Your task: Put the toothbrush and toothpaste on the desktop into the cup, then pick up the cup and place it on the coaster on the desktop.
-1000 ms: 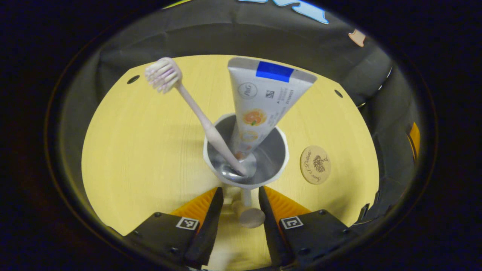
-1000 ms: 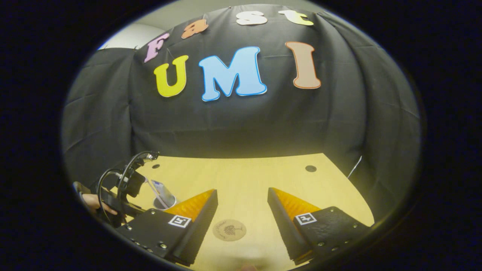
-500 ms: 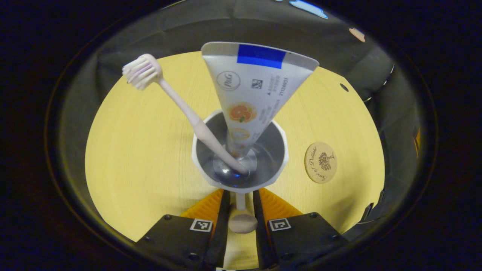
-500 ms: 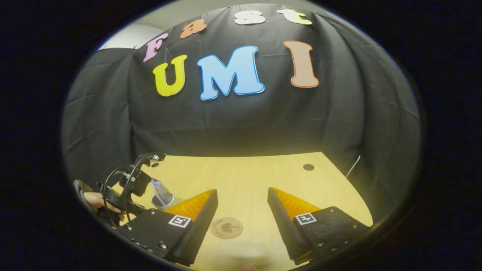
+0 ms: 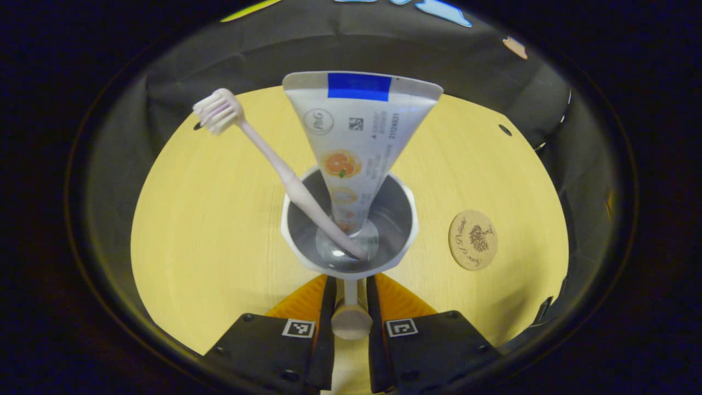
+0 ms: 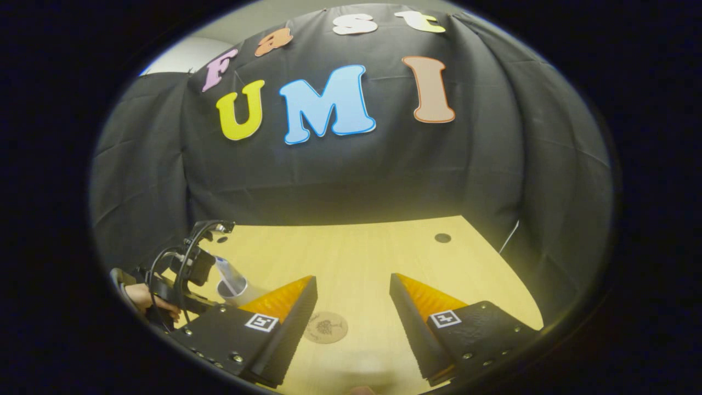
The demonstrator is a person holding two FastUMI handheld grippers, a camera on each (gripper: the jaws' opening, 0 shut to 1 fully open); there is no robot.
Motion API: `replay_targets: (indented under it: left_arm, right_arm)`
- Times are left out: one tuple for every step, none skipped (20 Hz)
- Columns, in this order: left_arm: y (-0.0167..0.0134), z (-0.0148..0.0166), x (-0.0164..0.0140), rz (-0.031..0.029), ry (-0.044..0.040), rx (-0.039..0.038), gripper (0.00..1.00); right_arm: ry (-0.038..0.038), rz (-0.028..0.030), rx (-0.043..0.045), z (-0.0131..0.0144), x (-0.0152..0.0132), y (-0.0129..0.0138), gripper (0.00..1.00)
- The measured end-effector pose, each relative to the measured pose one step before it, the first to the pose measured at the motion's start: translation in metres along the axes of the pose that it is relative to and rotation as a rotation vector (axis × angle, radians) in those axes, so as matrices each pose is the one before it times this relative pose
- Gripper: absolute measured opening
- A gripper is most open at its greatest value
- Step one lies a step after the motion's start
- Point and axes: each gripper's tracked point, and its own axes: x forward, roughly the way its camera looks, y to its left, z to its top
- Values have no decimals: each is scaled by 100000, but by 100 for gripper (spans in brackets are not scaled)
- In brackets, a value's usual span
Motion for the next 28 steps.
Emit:
replay_targets:
  left_arm:
    - [-36, 156, -127, -81, -1382, -1144, 33]
    - [-290, -49, 223, -504, -366, -623, 29]
    - [-88, -23, -4, -279, -100, -166, 28]
    - [64, 28, -225, -44, 26, -451, 29]
    - [-154, 20, 23, 169, -61, 211, 29]
    - [-226, 185, 13, -272, -713, 555, 29]
    - [-326, 214, -113, -814, -869, 209, 29]
    - [-379, 160, -235, -875, -572, 1130, 29]
    - [-483, 110, -269, -434, -492, 1274, 29]
    - [-820, 194, -305, -708, -378, 1584, 29]
    - [-676, 241, -321, -804, -93, 1067, 29]
    - [-883, 241, 4, -1193, 210, 761, 29]
    - [-808, 220, 28, -1057, 201, 595, 28]
    - [-831, -115, 291, -1071, 69, 572, 28]
    - [-778, 133, -71, -1010, 12, 591, 29]
    - [-694, -2, 15, -886, 100, 700, 29]
    - [-769, 95, -43, -850, 107, 811, 29]
    - [-900, -15, 77, -891, 168, 910, 28]
    - [-832, 143, 117, -837, 90, 1039, 28]
    - [-846, 88, 228, -646, 210, 1235, 29]
    - [-669, 85, 100, -426, 110, 937, 27]
    - [-991, 148, 168, -741, 121, 1286, 27]
    - [-717, 2, 263, -356, 235, 550, 27]
    - [-512, 12, 207, -372, 380, 564, 29]
    - [-953, -74, 138, -730, 702, 362, 27]
    - [-720, -149, 238, -443, 404, 449, 28]
    - [-383, -126, 127, -46, 298, 466, 27]
    - [-455, -122, 267, 118, 456, 558, 28]
  right_arm:
    - [-3, -5, 270, 58, -120, -53, 85]
    - [28, 27, 80, -91, -64, -44, 85]
    - [-29, -289, -55, 44, -142, -111, 82]
    - [68, -35, -4, -56, -117, -57, 85]
    - [92, 103, 59, 27, -114, -1, 85]
    - [-19, -114, -37, -44, -111, -67, 85]
    - [-29, -198, 9, -53, -69, -129, 85]
    - [29, -122, 64, 18, -168, -75, 85]
    - [10, -107, 108, -119, -189, -163, 85]
    - [15, -78, 97, 34, -87, -155, 85]
    - [-66, -190, 122, -72, -131, -115, 85]
    - [-95, -309, 146, 118, -173, -244, 85]
    - [-154, -319, 199, -43, -11, -248, 85]
    - [-237, -489, 227, 31, -140, -234, 82]
    - [-210, -604, 143, 63, -180, -394, 85]
    - [-292, -653, 225, 22, -270, -329, 85]
    - [-245, -589, 310, -23, -378, -331, 85]
    - [-133, -665, 402, 22, -256, -415, 82]
    - [-110, -565, 438, -55, -131, -464, 85]
    - [-182, -633, 503, 37, -53, -386, 85]
    - [-110, -554, 580, -10, -90, -414, 85]
    - [-50, -484, 685, 77, -174, -438, 85]
    - [-1, -493, 253, -91, -107, -407, 85]
    - [-85, -383, 105, -158, -190, -337, 85]
    - [37, -609, 227, -46, -332, -647, 85]
    - [111, -308, 538, -24, -145, -495, 85]
    - [39, -208, 504, -24, -54, -329, 85]
    - [189, -114, 545, -68, -54, -284, 85]
